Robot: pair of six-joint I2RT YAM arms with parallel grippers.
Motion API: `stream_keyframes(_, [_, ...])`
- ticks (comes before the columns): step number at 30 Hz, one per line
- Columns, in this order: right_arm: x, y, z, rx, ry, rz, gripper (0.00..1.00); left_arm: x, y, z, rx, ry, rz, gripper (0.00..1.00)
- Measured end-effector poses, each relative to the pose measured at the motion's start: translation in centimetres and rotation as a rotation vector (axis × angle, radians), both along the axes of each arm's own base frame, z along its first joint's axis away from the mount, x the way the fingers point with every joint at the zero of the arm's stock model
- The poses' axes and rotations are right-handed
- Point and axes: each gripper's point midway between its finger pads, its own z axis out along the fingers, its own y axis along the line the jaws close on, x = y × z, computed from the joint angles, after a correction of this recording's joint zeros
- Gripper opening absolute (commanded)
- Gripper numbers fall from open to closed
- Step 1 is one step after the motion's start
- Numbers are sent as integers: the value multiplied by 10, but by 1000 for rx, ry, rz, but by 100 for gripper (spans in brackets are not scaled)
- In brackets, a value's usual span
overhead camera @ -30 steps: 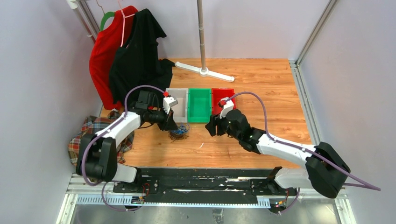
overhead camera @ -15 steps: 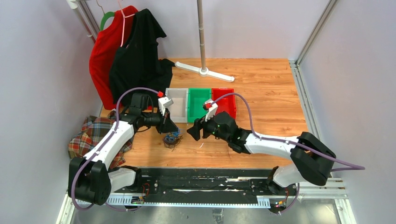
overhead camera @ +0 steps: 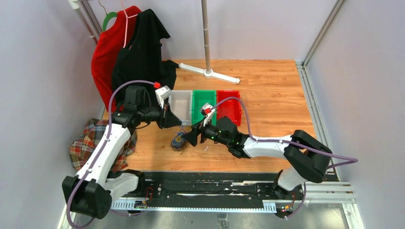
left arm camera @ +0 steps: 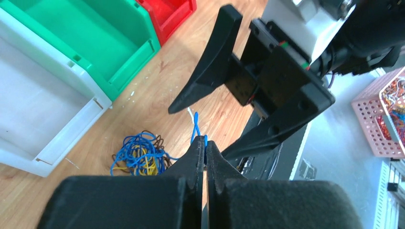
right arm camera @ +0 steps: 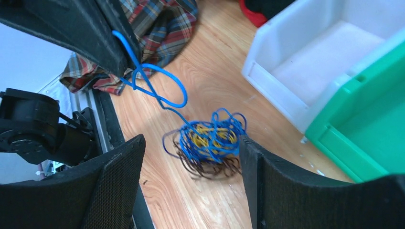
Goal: Untangle the cables
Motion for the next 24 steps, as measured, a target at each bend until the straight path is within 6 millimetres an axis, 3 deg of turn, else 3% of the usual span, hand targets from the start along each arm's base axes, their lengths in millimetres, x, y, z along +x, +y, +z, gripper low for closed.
stream_keyframes(7, [1, 20, 13, 41, -39, 33, 70, -6, 1, 24, -23, 0, 41, 1])
stream_keyframes(12, [7, 31, 18, 62, -53, 34, 59, -8, 1, 42, -39, 10, 61, 1])
stream_keyframes(16, [10, 36, 10, 66, -48, 32, 51, -8, 0, 61, -57, -5, 73, 1])
stream_keyframes(24, [12, 41, -20, 42, 5, 28, 48, -11, 0, 89, -77, -28, 82, 1])
